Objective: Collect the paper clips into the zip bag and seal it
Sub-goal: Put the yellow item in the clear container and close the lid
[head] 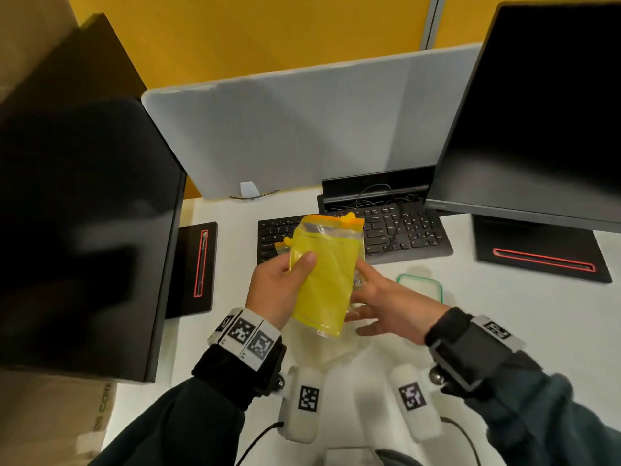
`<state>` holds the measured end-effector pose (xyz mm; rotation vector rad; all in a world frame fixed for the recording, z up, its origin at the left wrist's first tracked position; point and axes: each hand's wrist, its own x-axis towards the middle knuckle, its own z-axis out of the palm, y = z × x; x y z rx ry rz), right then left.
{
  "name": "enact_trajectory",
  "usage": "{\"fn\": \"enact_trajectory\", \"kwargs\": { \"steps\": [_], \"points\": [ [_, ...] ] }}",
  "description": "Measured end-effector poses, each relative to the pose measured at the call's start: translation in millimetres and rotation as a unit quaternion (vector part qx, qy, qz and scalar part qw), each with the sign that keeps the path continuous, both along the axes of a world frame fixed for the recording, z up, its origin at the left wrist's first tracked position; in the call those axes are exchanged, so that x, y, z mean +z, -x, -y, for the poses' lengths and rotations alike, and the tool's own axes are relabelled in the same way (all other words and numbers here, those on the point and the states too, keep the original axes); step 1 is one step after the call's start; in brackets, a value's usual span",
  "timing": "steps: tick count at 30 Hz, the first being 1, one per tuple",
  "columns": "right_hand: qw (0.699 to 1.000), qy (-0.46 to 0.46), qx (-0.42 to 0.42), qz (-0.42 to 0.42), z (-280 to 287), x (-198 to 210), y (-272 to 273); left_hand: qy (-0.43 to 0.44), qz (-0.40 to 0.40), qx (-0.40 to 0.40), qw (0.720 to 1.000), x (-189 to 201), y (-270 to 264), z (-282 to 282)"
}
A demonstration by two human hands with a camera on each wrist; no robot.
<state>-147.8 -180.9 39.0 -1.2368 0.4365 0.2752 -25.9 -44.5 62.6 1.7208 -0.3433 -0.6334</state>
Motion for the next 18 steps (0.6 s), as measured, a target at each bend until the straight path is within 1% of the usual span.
{"fn": "enact_trajectory", "kwargs": {
  "steps": [2, 4, 5, 7, 8, 10, 11, 13, 15, 17, 18],
  "points": [
    [0.998, -0.037, -0.024, 0.039, -7.1, -3.1, -8.6, 0.003, -0.017, -0.013, 1.000, -4.0, 7.4, 1.7],
    [0.989, -0.103, -0.082, 0.075, -5.9, -2.0, -18.3, 0.011, -0.039, -0.029, 0.999, -6.4, 12.4, 1.3],
    [0.982, -0.130, -0.112, 0.081, -3.2, -0.5, -21.9, 0.012, -0.047, -0.036, 0.998, -7.8, 13.9, 0.6],
    [0.975, -0.140, -0.155, 0.077, 3.1, 0.9, -24.1, 0.007, -0.048, -0.049, 0.998, -9.7, 16.9, -1.5],
    [0.975, -0.138, -0.154, 0.083, 5.6, -0.3, -22.5, 0.004, -0.045, -0.050, 0.998, -11.3, 17.8, -2.6],
    [0.980, -0.134, -0.114, 0.096, 3.8, -2.9, -17.9, -0.004, -0.038, -0.036, 0.999, -16.2, 17.7, -5.2],
    [0.986, -0.109, -0.082, 0.095, 0.6, -4.4, -15.5, -0.006, -0.039, -0.030, 0.999, -18.1, 16.9, -6.3],
    [0.996, -0.013, -0.039, 0.080, -9.0, -8.8, -12.1, -0.026, -0.046, -0.031, 0.998, -24.1, 15.1, -10.0],
    [0.993, 0.083, -0.071, 0.049, -11.8, -11.0, -11.0, -0.068, -0.052, -0.054, 0.995, -28.5, 13.1, -13.4],
    [0.988, 0.103, -0.107, 0.032, -10.9, -14.3, -9.4, -0.108, -0.053, -0.078, 0.990, -29.8, 13.7, -16.9],
    [0.988, 0.107, -0.103, 0.038, -11.4, -14.5, -8.7, -0.109, -0.044, -0.080, 0.990, -29.8, 12.8, -17.4]
  ]
}}
